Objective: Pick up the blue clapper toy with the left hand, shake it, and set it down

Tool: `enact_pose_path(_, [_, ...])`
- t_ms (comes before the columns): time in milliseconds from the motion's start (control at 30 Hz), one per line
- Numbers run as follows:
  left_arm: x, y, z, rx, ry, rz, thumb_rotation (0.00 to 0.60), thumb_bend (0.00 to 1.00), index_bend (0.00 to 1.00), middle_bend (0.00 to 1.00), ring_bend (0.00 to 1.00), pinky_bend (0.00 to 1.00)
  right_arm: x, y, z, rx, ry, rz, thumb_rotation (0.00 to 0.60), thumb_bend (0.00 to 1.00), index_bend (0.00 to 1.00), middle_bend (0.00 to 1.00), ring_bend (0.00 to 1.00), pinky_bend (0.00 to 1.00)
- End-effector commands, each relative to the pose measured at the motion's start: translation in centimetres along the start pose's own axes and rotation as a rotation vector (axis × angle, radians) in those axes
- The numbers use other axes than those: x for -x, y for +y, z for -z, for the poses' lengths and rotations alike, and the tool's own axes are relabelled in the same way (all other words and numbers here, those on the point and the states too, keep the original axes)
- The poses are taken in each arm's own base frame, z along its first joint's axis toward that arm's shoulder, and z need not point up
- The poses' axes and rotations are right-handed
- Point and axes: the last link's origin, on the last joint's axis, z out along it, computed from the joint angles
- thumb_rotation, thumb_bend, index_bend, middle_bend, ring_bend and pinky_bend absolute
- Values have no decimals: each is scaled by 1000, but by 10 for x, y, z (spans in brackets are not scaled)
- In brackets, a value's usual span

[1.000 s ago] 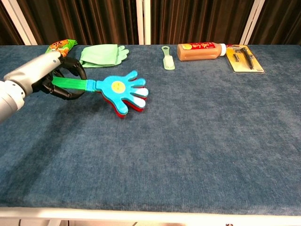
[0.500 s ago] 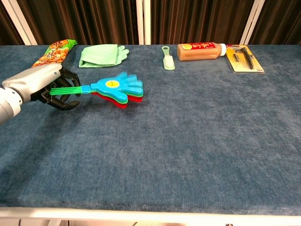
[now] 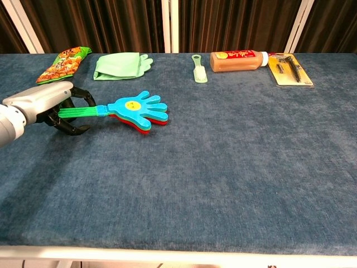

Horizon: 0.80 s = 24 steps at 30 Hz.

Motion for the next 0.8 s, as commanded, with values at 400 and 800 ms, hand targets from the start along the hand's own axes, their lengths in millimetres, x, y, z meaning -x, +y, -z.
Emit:
enact_pose_path(400, [-3,3,-4,-14,77,44,600,311,1000,1000,1000,1000,0,0,0,2,-1,0,600,298,0,0,0,0])
enact_pose_path(800, [-18,10,0,60,196,510,600,546,1000,1000,1000,1000,0,-2,-1,-1,-4,2,600,299,0,0,0,0])
